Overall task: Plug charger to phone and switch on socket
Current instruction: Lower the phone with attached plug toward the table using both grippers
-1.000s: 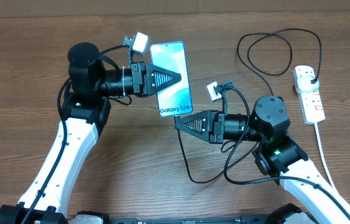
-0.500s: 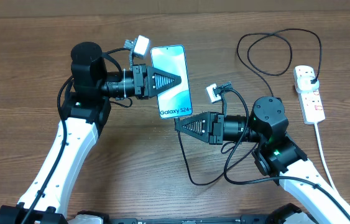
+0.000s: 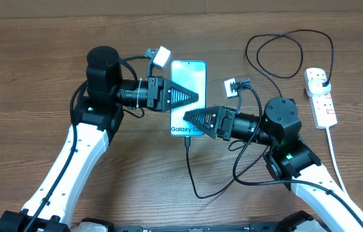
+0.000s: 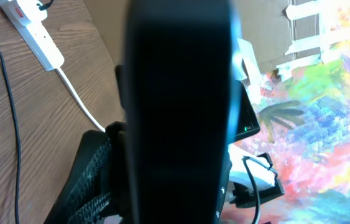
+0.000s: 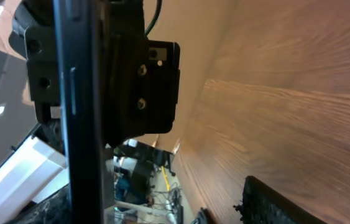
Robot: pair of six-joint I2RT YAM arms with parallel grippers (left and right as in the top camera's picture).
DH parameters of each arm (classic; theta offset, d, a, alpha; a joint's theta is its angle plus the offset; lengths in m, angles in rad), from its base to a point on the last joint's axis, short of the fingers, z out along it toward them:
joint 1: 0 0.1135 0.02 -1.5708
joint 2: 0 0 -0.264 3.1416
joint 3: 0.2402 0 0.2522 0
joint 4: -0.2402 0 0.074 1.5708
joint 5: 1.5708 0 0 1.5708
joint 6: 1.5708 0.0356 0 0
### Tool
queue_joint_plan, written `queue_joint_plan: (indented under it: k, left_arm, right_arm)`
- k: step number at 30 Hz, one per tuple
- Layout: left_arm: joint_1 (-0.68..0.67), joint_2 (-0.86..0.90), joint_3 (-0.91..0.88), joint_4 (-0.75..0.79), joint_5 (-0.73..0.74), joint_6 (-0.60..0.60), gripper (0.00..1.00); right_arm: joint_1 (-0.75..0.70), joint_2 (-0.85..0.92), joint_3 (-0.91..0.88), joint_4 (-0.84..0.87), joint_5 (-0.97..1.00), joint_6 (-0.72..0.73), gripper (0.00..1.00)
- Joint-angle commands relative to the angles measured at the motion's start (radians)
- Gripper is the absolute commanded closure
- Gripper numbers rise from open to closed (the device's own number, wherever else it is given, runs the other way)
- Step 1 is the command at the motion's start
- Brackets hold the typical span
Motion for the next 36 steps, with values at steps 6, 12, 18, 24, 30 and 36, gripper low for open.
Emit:
queue_joint_plan:
  k: [6, 12, 18, 24, 30, 36]
  left_arm:
    - [0.005, -0.021, 0.005, 0.005, 0.048, 0.042, 0.96]
    - [0.004, -0.021, 0.005, 0.005, 0.047, 0.061, 0.95]
    - [0.004, -0.021, 0.005, 0.005, 0.035, 0.078, 0.95]
    - [0.000, -0.021, 0.005, 0.000, 0.034, 0.093, 0.95]
    - [-0.021, -0.021, 0.005, -0.060, 0.031, 0.147, 0.95]
    - [-0.023, -0.021, 0.005, -0.066, 0.011, 0.157, 0.91]
  right_arm:
    - [-0.002, -0.002, 0.020, 0.009, -0.119, -0.152, 0.41]
    - [-0.002, -0.002, 0.020, 0.051, -0.188, -0.143, 0.57]
    - [-0.002, -0.002, 0.020, 0.036, -0.201, -0.144, 0.69]
    - [-0.002, -0.002, 0.020, 0.035, -0.192, -0.144, 0.67]
    - [-0.002, -0.002, 0.020, 0.035, -0.177, -0.143, 0.67]
    - [-0.002, -0.002, 0.020, 0.024, -0.179, -0.143, 0.81]
